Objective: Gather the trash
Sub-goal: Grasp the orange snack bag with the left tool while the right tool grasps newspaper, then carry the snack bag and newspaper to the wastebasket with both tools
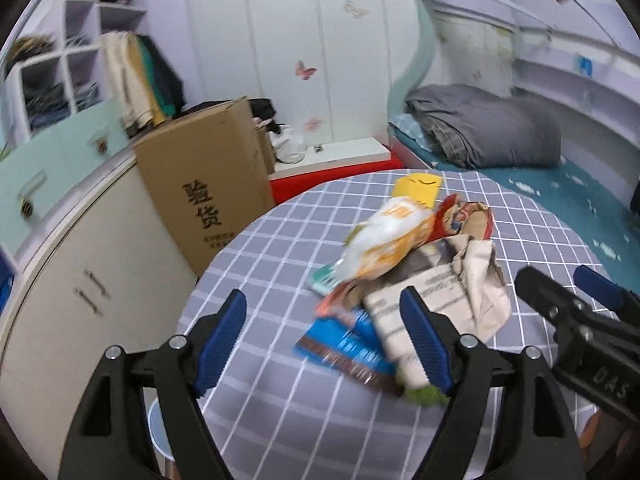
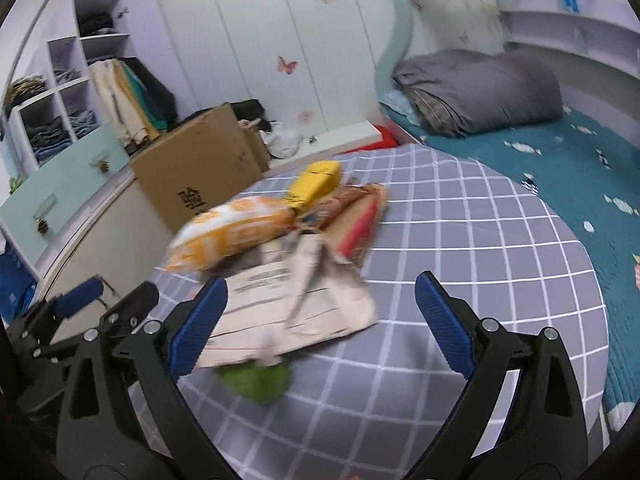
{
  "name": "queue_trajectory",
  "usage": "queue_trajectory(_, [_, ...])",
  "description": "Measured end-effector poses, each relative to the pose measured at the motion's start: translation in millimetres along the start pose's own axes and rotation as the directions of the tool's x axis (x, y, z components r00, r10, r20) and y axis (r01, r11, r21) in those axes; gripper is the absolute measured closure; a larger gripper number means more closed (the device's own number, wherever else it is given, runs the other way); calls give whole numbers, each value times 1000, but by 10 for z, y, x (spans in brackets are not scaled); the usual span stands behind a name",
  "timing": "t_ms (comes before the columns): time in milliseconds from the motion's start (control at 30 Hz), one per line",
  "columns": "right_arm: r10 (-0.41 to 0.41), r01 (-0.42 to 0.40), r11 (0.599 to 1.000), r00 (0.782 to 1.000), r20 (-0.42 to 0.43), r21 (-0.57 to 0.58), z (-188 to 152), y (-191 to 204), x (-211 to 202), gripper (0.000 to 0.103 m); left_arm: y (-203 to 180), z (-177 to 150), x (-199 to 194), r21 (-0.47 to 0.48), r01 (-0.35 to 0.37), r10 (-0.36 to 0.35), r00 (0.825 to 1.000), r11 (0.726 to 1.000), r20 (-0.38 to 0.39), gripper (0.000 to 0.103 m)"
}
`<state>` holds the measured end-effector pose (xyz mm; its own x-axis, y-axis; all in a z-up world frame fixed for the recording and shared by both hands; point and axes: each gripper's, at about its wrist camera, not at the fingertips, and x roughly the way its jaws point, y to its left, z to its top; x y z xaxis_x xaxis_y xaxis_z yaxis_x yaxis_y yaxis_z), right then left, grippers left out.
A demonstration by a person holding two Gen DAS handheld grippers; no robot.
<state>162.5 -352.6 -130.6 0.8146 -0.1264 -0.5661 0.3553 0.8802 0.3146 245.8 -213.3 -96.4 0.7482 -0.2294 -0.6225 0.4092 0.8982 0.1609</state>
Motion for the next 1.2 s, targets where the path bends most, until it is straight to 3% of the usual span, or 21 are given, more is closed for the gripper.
queue_trajectory(300, [64, -63, 998, 994, -83, 5, 60, -182, 343, 10, -266, 215, 476, 63, -24, 24, 1000, 998, -7, 24])
queue_trajectory(367, [86, -86, 996, 990, -109, 6, 83, -186, 427, 10, -321, 225, 482, 84, -37, 36, 999, 996, 8, 34])
queue_trajectory(433, [98, -99, 995, 987, -130, 2, 102, -175, 500, 10, -359, 220, 479, 104, -33, 32, 999, 994, 17, 69])
queue_trajectory(467, [97, -98, 995, 985, -143, -3, 105, -155, 540, 10, -391, 222, 496, 115, -27, 26, 1000, 993, 11, 77])
queue_trajectory(533, [99, -103, 995, 983, -155, -14, 106, -109, 586, 10, -387, 210, 487, 112, -17, 15, 1000, 994, 18, 85])
queue_trajectory(667, [101, -113, 992, 977, -186, -58, 95, 42, 684, 11, -277, 146, 355, 76, -27, 22, 998, 997, 67, 88])
queue_trajectory(700, [94, -110, 991, 976, -197, -74, 87, 85, 706, 13, -243, 134, 320, 66, -36, 31, 997, 997, 76, 88])
queue_trajectory(867, [87, -108, 990, 972, -216, -90, 67, 161, 769, 42, 56, 65, 80, -34, -90, 93, 989, 995, 114, 88])
queue_trajectory(900, [69, -91, 990, 978, -197, -107, 71, 172, 724, 62, 109, 47, 40, -50, -104, 109, 987, 993, 118, 88])
queue_trajectory(933, [66, -89, 989, 980, -190, -116, 68, 181, 701, 67, 161, 30, -2, -66, -112, 120, 985, 991, 121, 88])
queue_trajectory(1033, [62, -87, 988, 981, -186, -128, 30, 191, 647, 73, 331, -42, -127, -114, -123, 137, 983, 986, 121, 88])
queue_trajectory(1200, [46, -60, 990, 992, -118, -124, -6, 182, 376, 76, 546, -193, -330, -160, -163, 181, 978, 973, 101, 88])
